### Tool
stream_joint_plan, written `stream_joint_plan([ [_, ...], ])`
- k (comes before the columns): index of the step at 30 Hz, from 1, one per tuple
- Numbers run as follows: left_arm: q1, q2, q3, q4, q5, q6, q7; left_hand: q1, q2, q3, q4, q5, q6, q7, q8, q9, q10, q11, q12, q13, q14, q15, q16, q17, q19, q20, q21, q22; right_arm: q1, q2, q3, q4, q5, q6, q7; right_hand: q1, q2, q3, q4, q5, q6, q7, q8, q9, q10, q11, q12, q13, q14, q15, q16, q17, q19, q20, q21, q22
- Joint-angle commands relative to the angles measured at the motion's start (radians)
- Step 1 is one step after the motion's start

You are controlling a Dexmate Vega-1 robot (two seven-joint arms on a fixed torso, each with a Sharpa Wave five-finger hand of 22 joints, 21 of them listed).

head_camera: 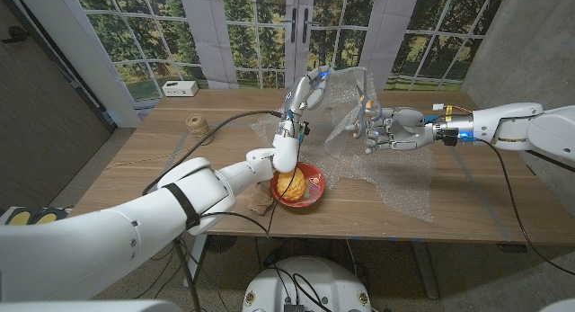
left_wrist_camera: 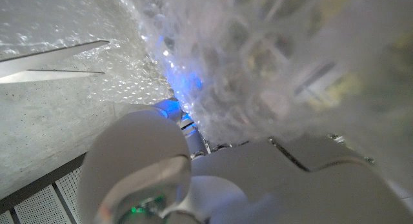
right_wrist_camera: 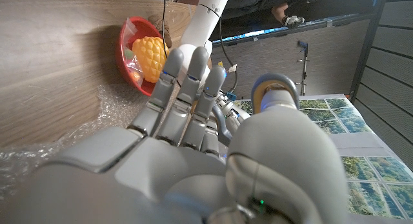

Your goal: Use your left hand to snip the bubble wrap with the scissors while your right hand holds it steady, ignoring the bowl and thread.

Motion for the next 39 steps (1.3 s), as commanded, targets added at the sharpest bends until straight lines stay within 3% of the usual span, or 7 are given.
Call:
stream_joint_plan([
  [1, -0.02, -0.015, 0.016, 0.015, -0.016, 0.006, 0.008, -0.009, 0.001, 0.0, -0.01, -0.002, 0.012, -0.002, -0.013, -0.011, 0.003, 0.001, -0.007, 0.002, 0.011, -0.012, -0.001, 0.003, -0.005, -0.081, 0.009, -0.006, -0.035, -0.011, 0.029, -0.012, 0.006, 0.008, -0.012, 0.002, 0.007, -0.005, 0.003, 0.005, -0.004, 0.003, 0.003, 0.001, 0.011, 0.002, 0.005, -0.003, 0.012, -0.114, -0.002, 0.006, 0.008, 0.0, -0.005, 0.001],
  [4, -0.015, -0.015, -0.004, 0.005, 0.007, 0.0, 0.008, -0.012, 0.002, -0.001, -0.014, -0.002, 0.014, -0.001, -0.022, -0.02, 0.002, 0.0, -0.009, 0.006, 0.01, -0.012, -0.004, 0.001, -0.006, -0.081, 0.012, -0.008, -0.047, -0.014, 0.038, -0.017, 0.012, 0.006, -0.017, 0.002, 0.008, -0.006, 0.003, 0.005, -0.005, 0.004, 0.002, 0.001, 0.009, 0.003, 0.005, -0.002, 0.012, -0.114, -0.004, 0.006, 0.009, 0.001, -0.007, 0.001],
  [11, 0.024, -0.013, -0.135, -0.052, 0.142, -0.022, 0.008, -0.017, 0.003, -0.001, -0.018, -0.002, 0.021, -0.001, -0.034, -0.033, 0.006, -0.004, -0.01, 0.012, 0.012, -0.012, -0.003, 0.002, -0.008, -0.081, 0.017, -0.01, -0.066, -0.021, 0.056, -0.03, 0.006, 0.014, -0.018, 0.002, 0.006, -0.008, 0.001, 0.005, -0.014, 0.009, 0.0, 0.0, 0.004, 0.001, 0.003, -0.003, 0.012, -0.114, -0.007, 0.006, 0.008, 0.002, -0.009, 0.001],
  [16, 0.041, -0.017, -0.198, -0.071, 0.202, -0.035, 0.008, -0.022, 0.005, 0.0, -0.022, -0.002, 0.029, 0.0, -0.046, -0.045, 0.01, -0.004, -0.016, 0.012, 0.012, -0.012, -0.004, 0.002, -0.01, -0.08, 0.021, -0.012, -0.082, -0.023, 0.069, -0.039, -0.005, 0.029, -0.011, 0.0, 0.006, -0.01, 0.001, 0.005, -0.016, 0.009, 0.0, 0.0, 0.009, 0.004, 0.002, -0.01, 0.013, -0.114, -0.009, 0.005, 0.01, 0.003, -0.011, 0.001],
  [28, 0.061, -0.015, -0.247, -0.109, 0.262, -0.033, 0.008, -0.032, 0.009, 0.004, -0.03, -0.003, 0.041, 0.003, -0.07, -0.069, 0.017, -0.007, -0.028, 0.017, 0.016, -0.012, -0.003, 0.003, -0.012, -0.08, 0.03, -0.017, -0.099, -0.032, 0.091, -0.07, -0.008, 0.025, -0.009, 0.002, 0.006, -0.013, -0.002, 0.005, -0.021, 0.011, 0.0, -0.001, 0.007, 0.0, 0.002, -0.011, 0.016, -0.114, -0.012, 0.006, 0.009, 0.004, -0.015, 0.001],
  [39, 0.032, -0.013, -0.267, -0.102, 0.304, -0.01, 0.008, -0.04, 0.01, 0.005, -0.043, -0.005, 0.055, 0.003, -0.089, -0.088, 0.02, -0.008, -0.039, 0.03, 0.017, -0.012, -0.004, 0.002, -0.013, -0.082, 0.038, -0.029, -0.134, -0.039, 0.122, -0.089, -0.003, 0.018, -0.018, -0.001, 0.008, -0.016, -0.002, 0.005, -0.025, 0.013, 0.001, -0.001, 0.006, 0.006, 0.002, -0.012, 0.017, -0.114, -0.017, 0.005, 0.01, 0.004, -0.019, 0.002],
])
